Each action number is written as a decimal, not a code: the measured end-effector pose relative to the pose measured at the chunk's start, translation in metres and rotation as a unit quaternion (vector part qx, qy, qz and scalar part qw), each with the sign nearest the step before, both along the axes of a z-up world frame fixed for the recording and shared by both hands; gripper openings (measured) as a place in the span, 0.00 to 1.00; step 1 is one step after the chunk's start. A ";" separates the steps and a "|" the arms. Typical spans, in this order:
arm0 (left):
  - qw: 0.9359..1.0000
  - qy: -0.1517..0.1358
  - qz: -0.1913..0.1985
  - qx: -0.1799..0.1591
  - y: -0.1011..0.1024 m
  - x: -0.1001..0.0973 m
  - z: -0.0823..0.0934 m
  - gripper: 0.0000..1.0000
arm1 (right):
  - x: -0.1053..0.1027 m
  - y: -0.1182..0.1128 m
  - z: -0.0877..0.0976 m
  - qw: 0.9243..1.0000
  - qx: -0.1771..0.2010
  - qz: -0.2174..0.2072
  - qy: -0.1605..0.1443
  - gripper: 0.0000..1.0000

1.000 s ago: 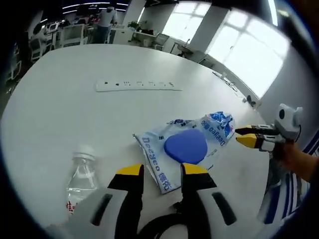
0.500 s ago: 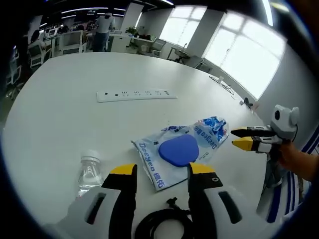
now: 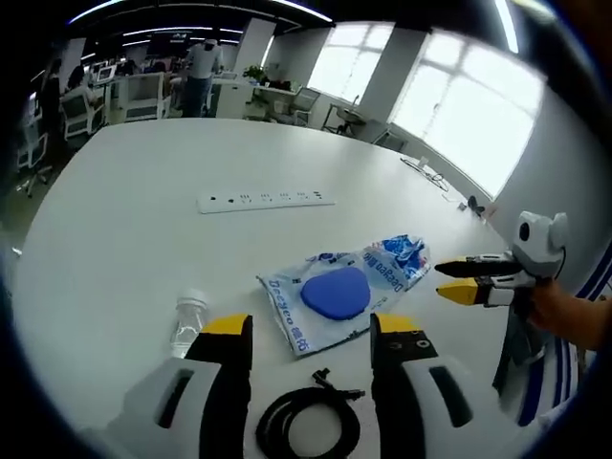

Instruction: Arrange the tabletop items into an orderly group along one side of the table until the central work area is clear of visible clutter.

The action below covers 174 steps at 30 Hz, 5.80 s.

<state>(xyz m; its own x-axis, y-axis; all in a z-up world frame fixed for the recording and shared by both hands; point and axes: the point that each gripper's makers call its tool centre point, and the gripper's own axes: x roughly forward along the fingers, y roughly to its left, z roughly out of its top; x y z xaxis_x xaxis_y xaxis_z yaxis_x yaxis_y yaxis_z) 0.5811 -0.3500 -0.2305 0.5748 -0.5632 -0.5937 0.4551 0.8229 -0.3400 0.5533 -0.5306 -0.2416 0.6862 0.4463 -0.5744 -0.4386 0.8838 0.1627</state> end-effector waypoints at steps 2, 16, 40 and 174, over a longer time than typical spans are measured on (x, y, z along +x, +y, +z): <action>1.000 -0.004 0.007 -0.005 0.004 -0.003 0.005 0.49 | -0.003 0.004 0.003 1.000 0.001 0.004 -0.002 0.33; 0.999 -0.030 0.038 -0.011 0.033 -0.028 0.028 0.51 | -0.027 0.042 0.006 0.999 0.000 0.048 0.008 0.35; 0.996 -0.039 0.073 -0.020 0.077 -0.073 0.038 0.52 | -0.050 0.101 -0.012 0.990 -0.037 0.125 0.048 0.40; 0.998 -0.038 -0.046 -0.011 -0.010 -0.104 0.032 0.47 | -0.052 0.050 0.021 0.997 -0.026 0.068 0.020 0.06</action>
<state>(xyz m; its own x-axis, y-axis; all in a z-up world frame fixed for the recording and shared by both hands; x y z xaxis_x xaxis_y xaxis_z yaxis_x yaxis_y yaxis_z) 0.4767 -0.3599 -0.1981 0.5637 -0.6280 -0.5365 0.5530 0.7694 -0.3197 0.5011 -0.4808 -0.2206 0.5975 0.5030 -0.6246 -0.5494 0.8241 0.1381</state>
